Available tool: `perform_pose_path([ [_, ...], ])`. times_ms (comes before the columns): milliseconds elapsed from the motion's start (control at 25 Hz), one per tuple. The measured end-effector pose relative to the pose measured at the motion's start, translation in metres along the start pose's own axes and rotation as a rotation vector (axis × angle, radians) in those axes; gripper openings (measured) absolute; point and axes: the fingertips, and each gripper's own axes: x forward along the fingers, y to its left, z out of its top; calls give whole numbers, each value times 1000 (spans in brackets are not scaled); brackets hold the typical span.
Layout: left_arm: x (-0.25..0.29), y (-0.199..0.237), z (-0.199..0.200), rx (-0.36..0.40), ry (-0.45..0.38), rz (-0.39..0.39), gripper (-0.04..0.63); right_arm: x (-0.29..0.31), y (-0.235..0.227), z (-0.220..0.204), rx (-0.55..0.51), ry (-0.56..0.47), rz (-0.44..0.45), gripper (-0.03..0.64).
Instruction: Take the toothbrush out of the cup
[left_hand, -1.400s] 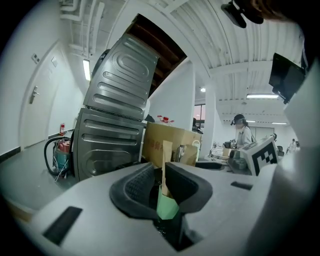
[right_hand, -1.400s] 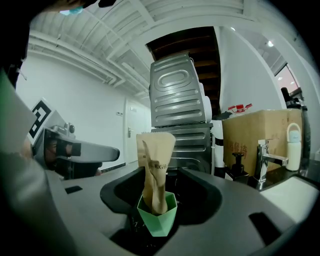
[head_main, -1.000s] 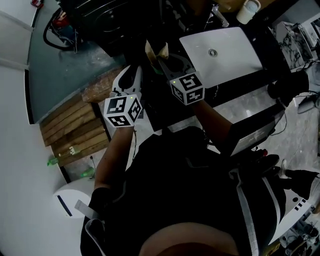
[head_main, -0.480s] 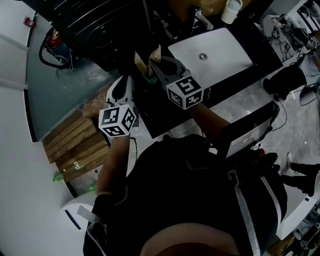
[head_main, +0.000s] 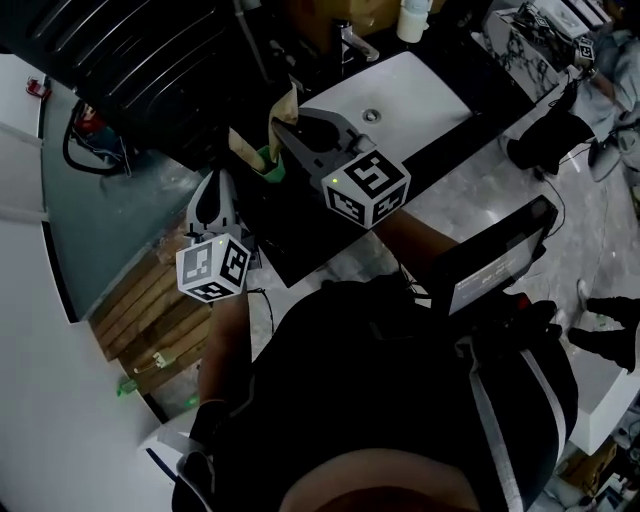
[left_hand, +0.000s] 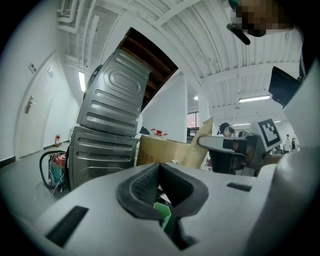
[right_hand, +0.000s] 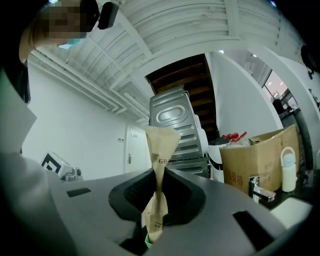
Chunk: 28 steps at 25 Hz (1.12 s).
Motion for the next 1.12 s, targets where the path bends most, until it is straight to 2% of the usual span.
perform_pose_path([
  [200, -2, -28, 18, -3, -34, 12, 6, -32, -12, 27, -5, -23, -7, 47],
  [440, -3, -65, 29, 39, -38, 21, 6, -69, -32, 50, -24, -16, -38, 46],
  [640, -6, -99, 41, 44, -63, -2, 8, -99, -45, 70, -34, -9, -46, 46],
  [880, -9, -130, 44, 37, -83, -6, 9, -132, -57, 82, -38, -22, -60, 46],
  [1120, -10, -145, 42, 46, -82, 34, 9, -155, -64, 83, -23, -14, -65, 46],
])
